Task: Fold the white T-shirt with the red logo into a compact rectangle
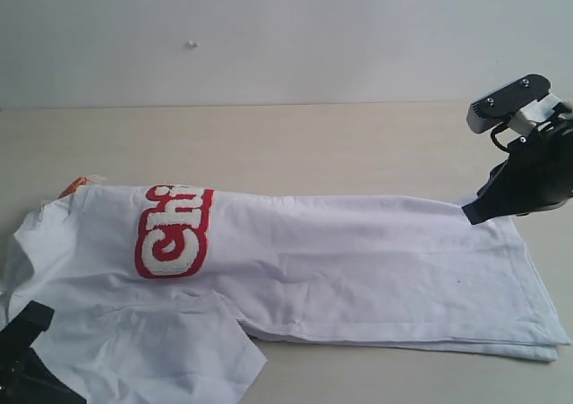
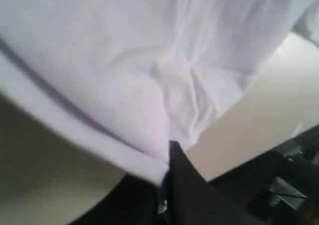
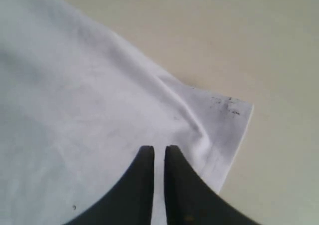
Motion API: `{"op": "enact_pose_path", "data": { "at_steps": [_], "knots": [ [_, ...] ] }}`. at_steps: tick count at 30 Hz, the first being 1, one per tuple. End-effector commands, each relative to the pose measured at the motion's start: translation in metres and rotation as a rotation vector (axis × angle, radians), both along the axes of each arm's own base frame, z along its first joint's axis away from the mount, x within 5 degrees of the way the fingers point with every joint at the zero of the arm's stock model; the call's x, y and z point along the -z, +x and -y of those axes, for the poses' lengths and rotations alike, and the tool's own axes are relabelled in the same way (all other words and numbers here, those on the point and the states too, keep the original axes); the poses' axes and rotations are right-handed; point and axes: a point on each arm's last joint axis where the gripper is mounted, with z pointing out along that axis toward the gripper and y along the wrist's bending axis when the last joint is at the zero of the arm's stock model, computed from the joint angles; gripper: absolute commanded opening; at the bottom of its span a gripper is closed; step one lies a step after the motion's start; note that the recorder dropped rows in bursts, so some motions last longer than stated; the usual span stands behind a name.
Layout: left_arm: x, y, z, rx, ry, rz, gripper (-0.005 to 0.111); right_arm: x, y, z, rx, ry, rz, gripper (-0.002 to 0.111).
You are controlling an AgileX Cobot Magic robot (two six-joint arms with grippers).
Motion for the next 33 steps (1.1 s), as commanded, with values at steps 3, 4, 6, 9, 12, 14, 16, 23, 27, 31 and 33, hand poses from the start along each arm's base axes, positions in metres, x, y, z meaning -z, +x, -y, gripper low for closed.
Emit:
{"op": "enact_pose_path", "data": {
  "at_steps": [3,4,6,9,12,14,16,23,27,31,33],
  "knots": [
    [-0.024,0.005,0.018,-0.054,-0.325,0.019,0.000,-0.004,0.001,0.001,0.001,-0.001,0.015,0.009],
    [-0.026,0.007,0.019,-0.072,-0.357,0.034,0.000,-0.004,0.001,0.001,0.000,-0.001,0.014,0.009],
    [-0.030,0.014,0.020,-0.142,-0.398,0.080,0.000,-0.004,0.001,0.001,-0.001,0.001,0.010,0.009],
    [-0.036,0.027,0.019,-0.272,-0.454,0.149,0.000,-0.004,0.001,0.001,-0.001,0.001,0.010,0.009],
    [-0.032,0.041,0.012,-0.433,-0.394,0.207,0.000,-0.004,0.001,0.001,-0.001,0.001,0.010,0.009],
    [-0.028,0.056,0.004,-0.476,-0.258,0.251,0.000,-0.004,0.001,0.001,-0.001,0.001,0.010,0.009],
    [-0.032,0.074,-0.003,-0.504,-0.181,0.306,0.007,-0.004,0.001,0.001,-0.001,0.001,0.010,0.009],
    [-0.022,0.130,-0.015,-0.509,-0.097,0.374,0.063,-0.004,0.001,0.001,-0.001,0.001,0.010,0.009],
    [-0.025,0.144,-0.026,-0.483,-0.041,0.470,0.063,-0.003,0.000,0.000,-0.001,0.005,0.006,0.009],
    [-0.042,0.151,-0.041,-0.459,-0.078,0.571,0.056,-0.003,0.000,0.000,-0.003,0.006,0.002,0.009],
    [-0.049,0.146,-0.051,-0.366,-0.030,0.638,0.045,-0.003,0.000,0.000,-0.004,0.007,0.000,0.009]
  ]
}}
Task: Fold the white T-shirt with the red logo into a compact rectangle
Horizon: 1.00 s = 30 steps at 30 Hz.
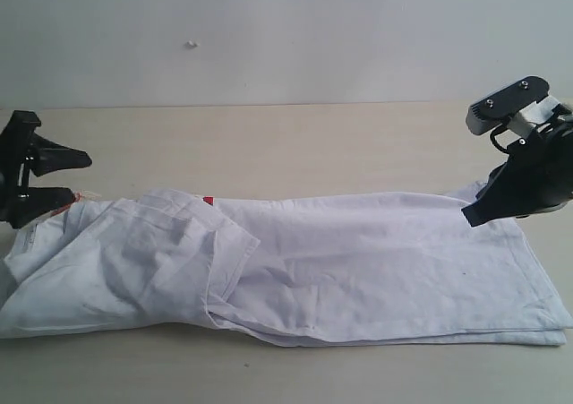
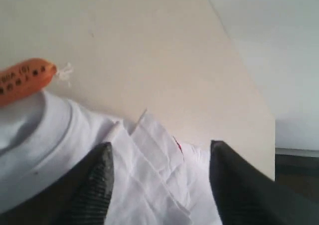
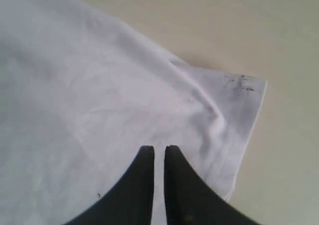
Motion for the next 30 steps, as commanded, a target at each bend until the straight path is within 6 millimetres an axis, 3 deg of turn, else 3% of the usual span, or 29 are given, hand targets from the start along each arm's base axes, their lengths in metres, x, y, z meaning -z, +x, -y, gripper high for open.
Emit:
{"op": "enact_pose_path", "data": {
  "at_steps": [1,4,8,11,21,30],
  "knots": [
    [-0.015,-0.005,-0.016,0.107,0.126,0.104,0.042,-0.004,0.001,0.001,-0.001,-0.001,0.011,0.009],
    [-0.013,-0.014,-0.041,0.144,0.364,0.086,0.043,-0.003,0.000,0.000,-0.002,0.008,0.000,0.009],
    [-0.011,-0.024,-0.065,0.156,0.487,0.052,0.070,-0.003,0.000,0.000,-0.005,0.006,0.000,0.009],
    [-0.004,-0.030,-0.070,0.198,0.530,-0.023,0.081,-0.003,0.000,0.000,-0.004,0.006,0.002,0.009],
    [0.002,-0.039,-0.069,0.348,0.587,-0.057,0.081,-0.003,-0.001,0.000,-0.006,0.008,-0.004,0.009],
    [0.034,-0.031,-0.066,0.415,0.437,-0.152,0.081,-0.003,-0.001,0.000,-0.027,-0.003,-0.005,0.009]
  ]
}}
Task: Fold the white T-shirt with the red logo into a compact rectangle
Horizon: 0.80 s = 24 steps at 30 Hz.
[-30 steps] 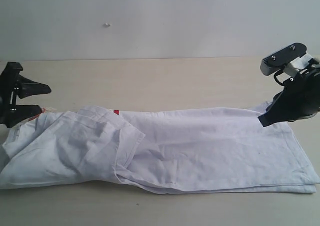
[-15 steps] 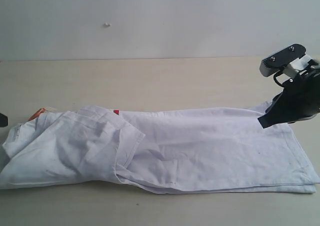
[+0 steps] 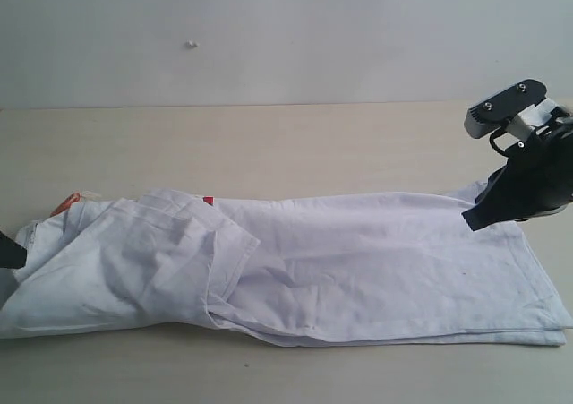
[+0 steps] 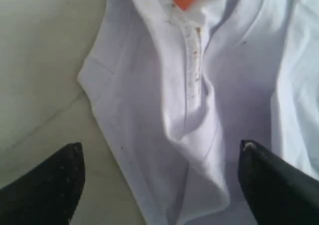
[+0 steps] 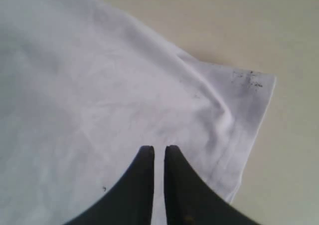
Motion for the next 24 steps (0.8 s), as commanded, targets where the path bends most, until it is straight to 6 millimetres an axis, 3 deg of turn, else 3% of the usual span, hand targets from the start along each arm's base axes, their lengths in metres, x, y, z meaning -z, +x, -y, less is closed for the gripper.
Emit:
{"op": "enact_pose_path", "data": {
  "at_steps": [1,6,15,24],
  "knots": [
    [0.010,0.007,-0.002,0.009,-0.037,-0.038,0.081,-0.004,0.001,0.001,-0.010,-0.005,0.013,0.009],
    [0.016,0.013,-0.003,0.049,-0.062,-0.055,0.081,-0.004,0.001,0.001,-0.010,-0.004,0.011,0.009],
    [0.029,0.027,0.011,0.133,-0.359,-0.155,0.081,-0.004,0.001,0.001,-0.015,-0.008,0.014,0.009],
    [0.030,0.031,0.042,0.261,-0.330,-0.164,0.081,-0.004,0.001,0.001,-0.025,-0.014,0.015,0.009]
  ]
}}
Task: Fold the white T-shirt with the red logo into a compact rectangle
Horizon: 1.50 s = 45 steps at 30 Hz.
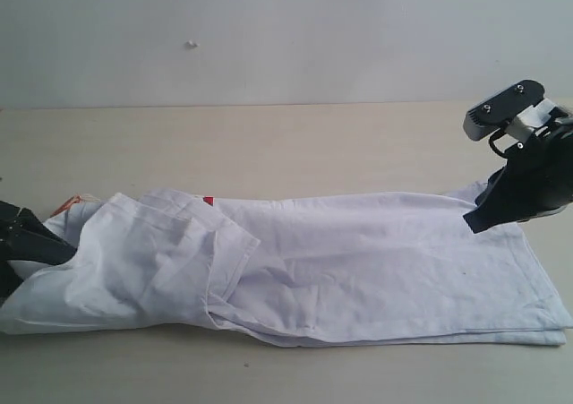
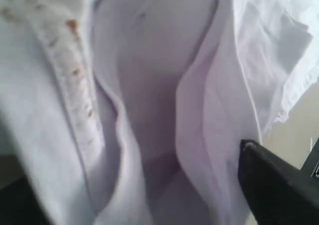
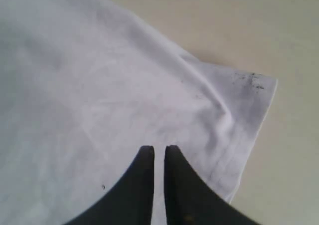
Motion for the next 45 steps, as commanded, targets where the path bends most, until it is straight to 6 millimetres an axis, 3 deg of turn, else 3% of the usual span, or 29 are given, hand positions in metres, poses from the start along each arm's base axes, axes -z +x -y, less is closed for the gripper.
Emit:
{"op": "enact_pose_path", "data": {
  "at_steps": [1,4,8,13,24,27,29,33,36,45],
  "knots": [
    [0.000,0.003,0.015,0.061,-0.005,0.015,0.081,-0.004,0.001,0.001,-0.001,-0.002,0.015,0.009],
    [-0.001,0.004,0.015,0.062,0.008,0.031,0.081,-0.004,0.001,0.001,-0.001,0.001,0.012,0.009],
    [-0.003,0.006,-0.005,0.003,0.017,0.046,0.081,-0.004,0.001,0.000,-0.002,0.002,0.010,0.009],
    [-0.013,0.004,-0.019,-0.049,-0.122,0.100,0.081,-0.004,0.001,0.001,-0.001,0.001,0.012,0.009],
    [-0.016,0.008,-0.005,0.000,-0.126,0.128,0.079,-0.004,0.001,0.001,0.000,0.000,0.014,0.009],
    [-0.023,0.008,-0.026,-0.022,-0.007,0.178,0.064,-0.004,0.001,0.001,-0.001,0.001,0.012,0.009],
    [-0.027,0.006,-0.040,-0.062,0.016,0.191,0.063,-0.004,0.001,0.001,-0.001,0.001,0.012,0.009],
    [-0.026,-0.002,-0.067,-0.183,0.025,0.172,0.076,-0.004,0.001,0.001,-0.001,0.001,0.012,0.009],
    [-0.018,-0.005,-0.069,-0.198,0.066,0.154,0.089,-0.004,0.001,0.000,0.000,0.004,0.011,0.009],
    [-0.002,-0.003,-0.061,-0.183,0.054,0.095,0.090,-0.004,0.001,0.000,0.001,0.005,0.011,0.009]
  ]
}}
